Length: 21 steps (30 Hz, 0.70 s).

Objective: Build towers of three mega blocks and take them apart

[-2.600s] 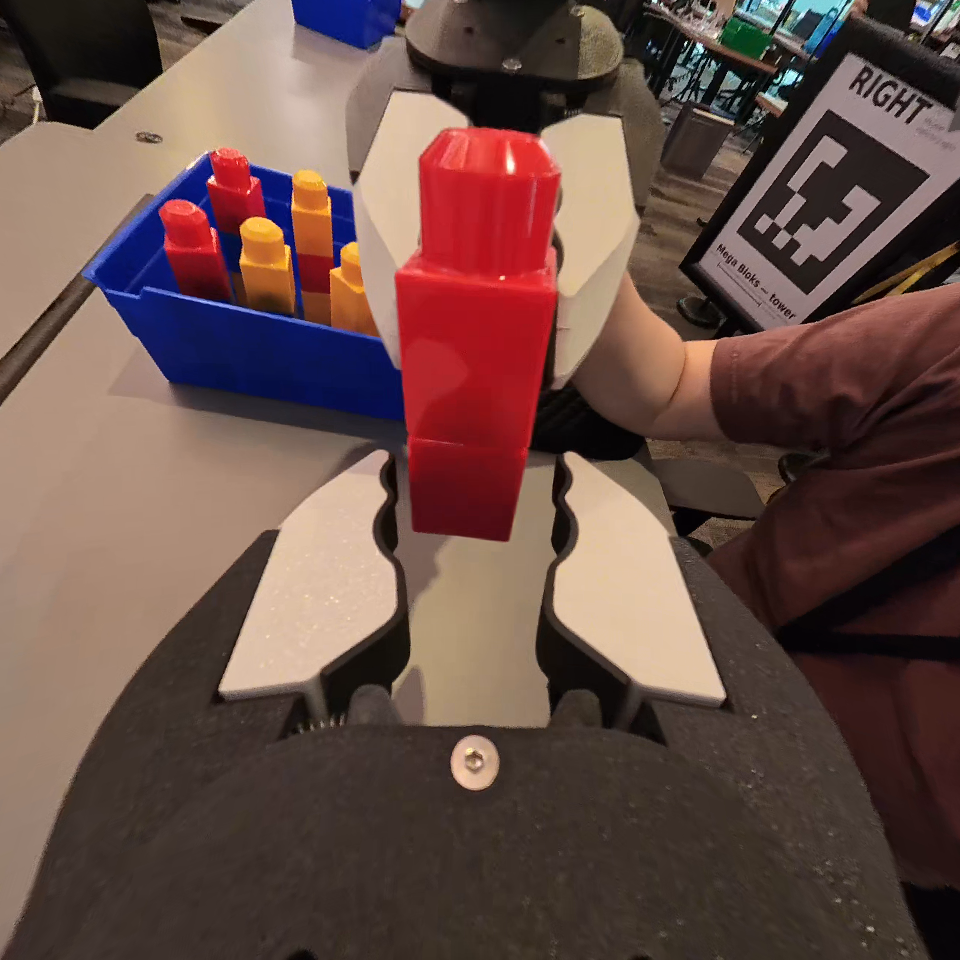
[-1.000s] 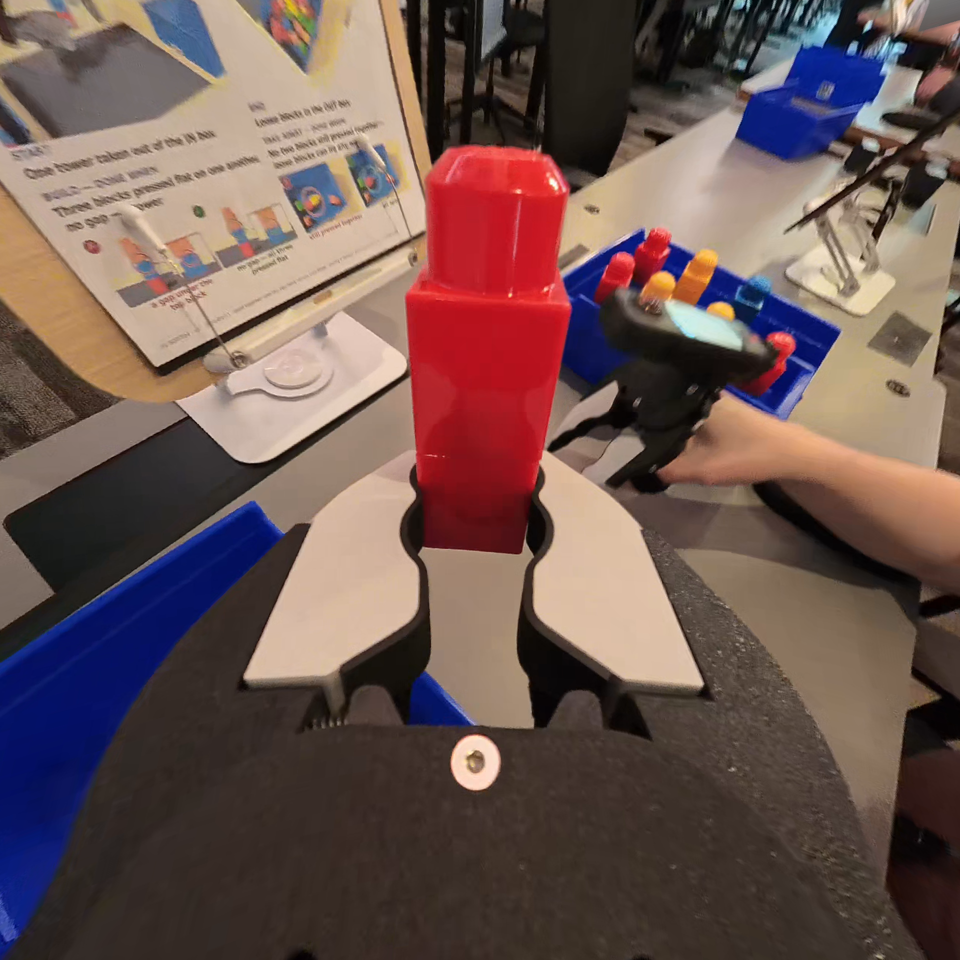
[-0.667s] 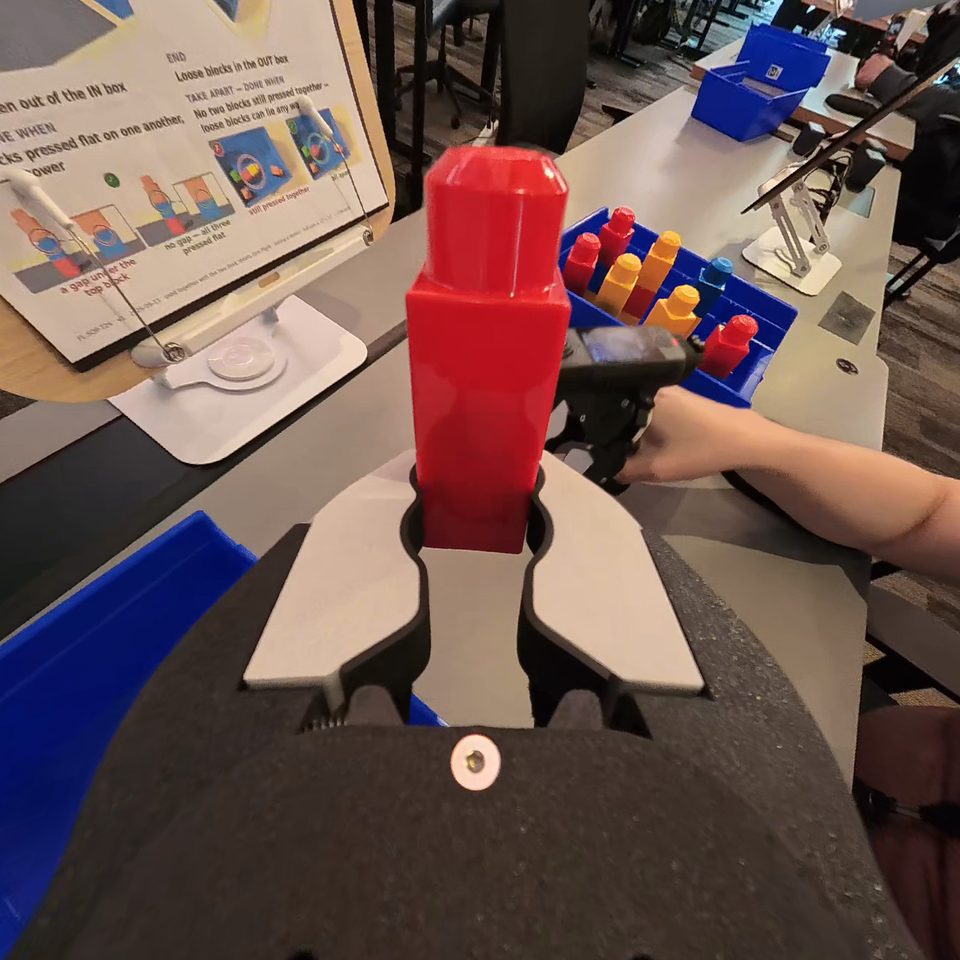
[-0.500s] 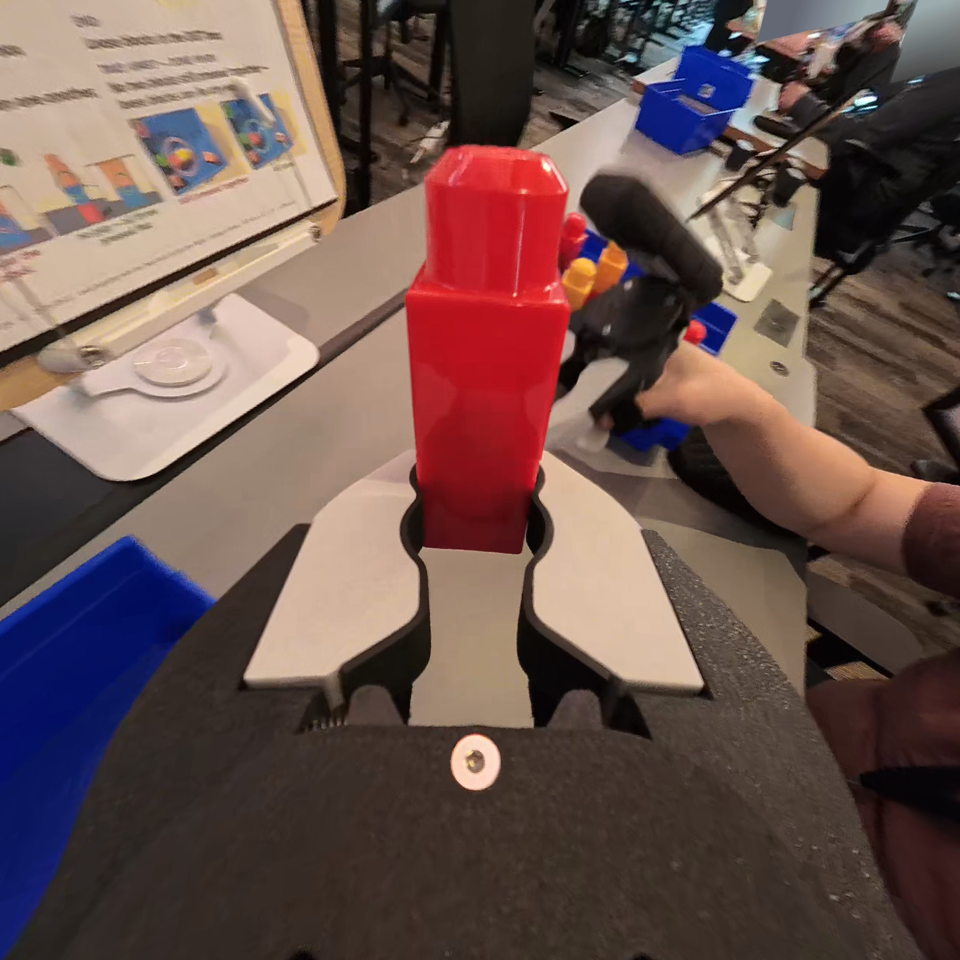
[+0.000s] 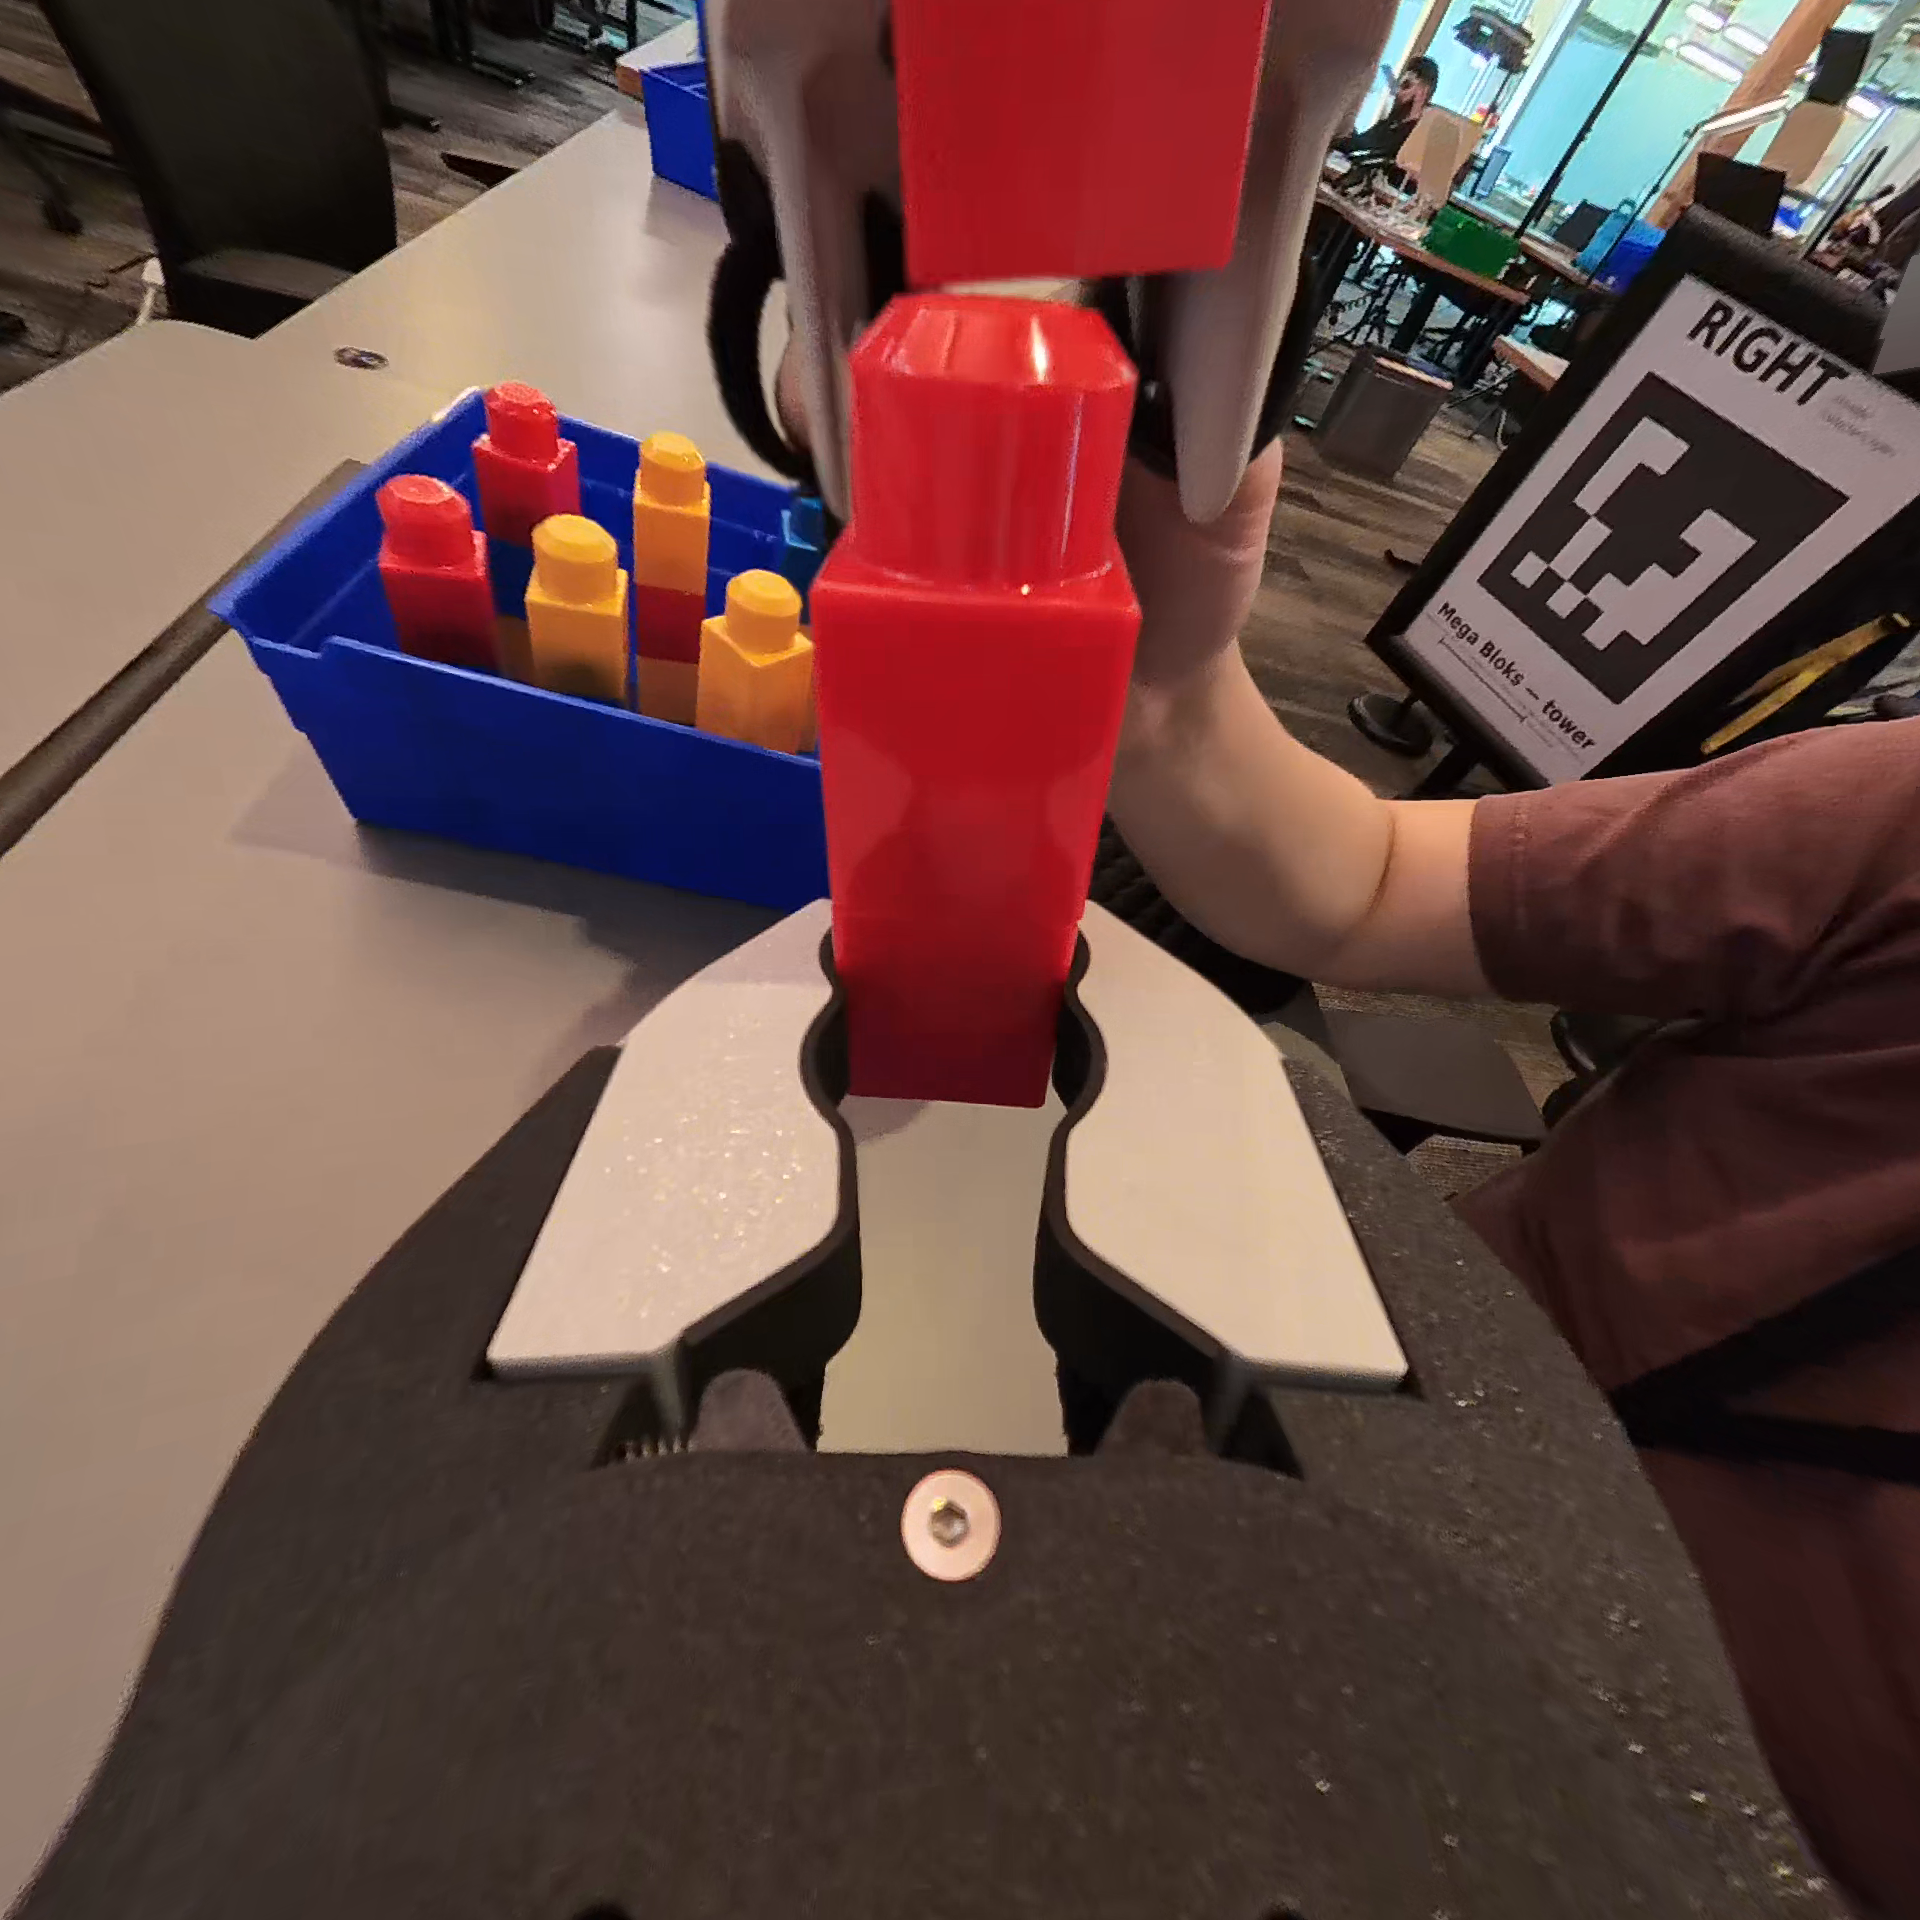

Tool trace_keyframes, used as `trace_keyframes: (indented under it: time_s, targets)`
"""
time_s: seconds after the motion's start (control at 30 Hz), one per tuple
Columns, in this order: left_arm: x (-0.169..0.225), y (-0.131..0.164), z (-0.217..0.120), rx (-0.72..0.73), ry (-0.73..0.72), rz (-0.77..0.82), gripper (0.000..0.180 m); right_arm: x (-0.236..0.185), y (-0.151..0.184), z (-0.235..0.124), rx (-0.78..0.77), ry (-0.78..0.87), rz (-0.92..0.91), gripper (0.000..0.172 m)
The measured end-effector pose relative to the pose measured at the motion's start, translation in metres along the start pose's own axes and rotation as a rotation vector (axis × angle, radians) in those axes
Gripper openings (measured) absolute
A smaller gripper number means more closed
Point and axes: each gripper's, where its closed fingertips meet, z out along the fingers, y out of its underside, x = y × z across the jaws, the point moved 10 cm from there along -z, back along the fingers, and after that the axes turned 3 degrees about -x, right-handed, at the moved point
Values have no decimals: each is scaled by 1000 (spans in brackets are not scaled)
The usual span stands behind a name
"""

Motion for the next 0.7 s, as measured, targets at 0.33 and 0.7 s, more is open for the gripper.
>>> trace_keyframes:
  time_s: [0.33,0.7]
  targets:
    - [6,0,7,-18,28,11,36,0,11,12,-79,8,-11,37]
    - [4,2,1,-105,-28,14,35,1,18,14,-188,40,-44,37]
